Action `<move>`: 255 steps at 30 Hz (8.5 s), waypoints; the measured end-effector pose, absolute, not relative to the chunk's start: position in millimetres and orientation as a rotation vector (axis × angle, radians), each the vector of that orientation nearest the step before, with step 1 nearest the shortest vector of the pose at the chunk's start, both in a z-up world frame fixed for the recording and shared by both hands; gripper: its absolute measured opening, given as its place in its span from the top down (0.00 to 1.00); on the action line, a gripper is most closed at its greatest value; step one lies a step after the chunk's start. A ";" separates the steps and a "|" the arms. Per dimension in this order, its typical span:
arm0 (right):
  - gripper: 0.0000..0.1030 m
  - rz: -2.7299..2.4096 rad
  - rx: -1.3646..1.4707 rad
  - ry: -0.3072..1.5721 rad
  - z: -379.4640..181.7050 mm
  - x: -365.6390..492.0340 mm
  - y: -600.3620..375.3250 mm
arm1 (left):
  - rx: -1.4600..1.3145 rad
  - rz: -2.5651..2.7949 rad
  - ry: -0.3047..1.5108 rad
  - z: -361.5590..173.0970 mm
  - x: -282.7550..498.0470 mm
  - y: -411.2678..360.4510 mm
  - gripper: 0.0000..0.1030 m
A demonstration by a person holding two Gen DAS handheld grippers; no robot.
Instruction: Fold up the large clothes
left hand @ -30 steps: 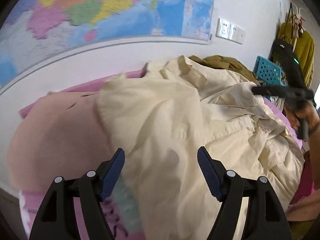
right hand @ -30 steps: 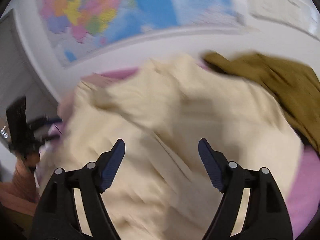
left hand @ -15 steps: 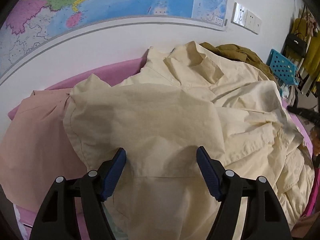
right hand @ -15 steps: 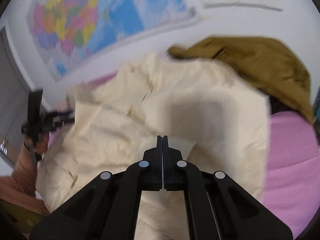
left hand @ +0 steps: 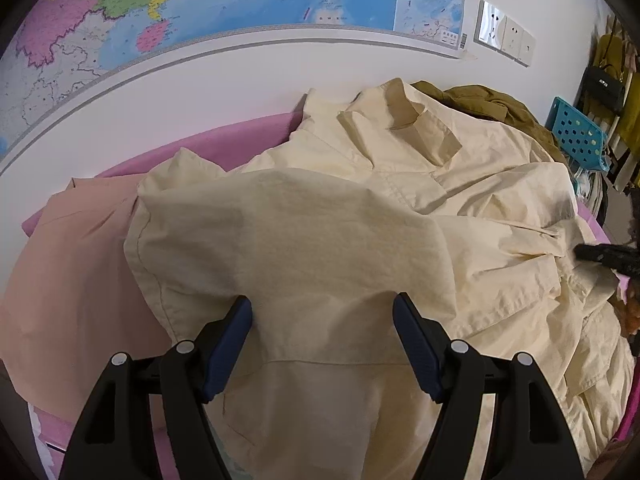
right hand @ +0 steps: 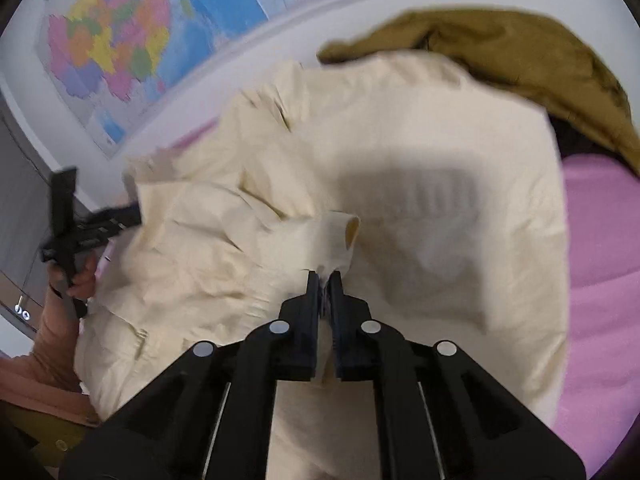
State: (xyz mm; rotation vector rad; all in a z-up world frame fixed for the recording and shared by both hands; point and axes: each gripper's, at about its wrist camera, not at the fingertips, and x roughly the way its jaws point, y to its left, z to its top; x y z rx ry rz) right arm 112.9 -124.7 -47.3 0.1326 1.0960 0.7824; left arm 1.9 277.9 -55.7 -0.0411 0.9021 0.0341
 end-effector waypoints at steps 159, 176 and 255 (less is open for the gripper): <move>0.84 0.963 0.770 0.763 74.8 65.5 -226.7 | -0.667 -0.181 0.869 20.2 -132.8 301.7 0.77; 0.78 0.789 0.781 0.935 24.5 197.8 -177.2 | -0.675 -0.011 1.011 0.5 -10.2 345.7 0.75; 0.95 0.755 0.416 0.895 -26.4 126.0 -243.6 | -0.459 0.059 0.860 -44.4 -58.5 335.1 0.88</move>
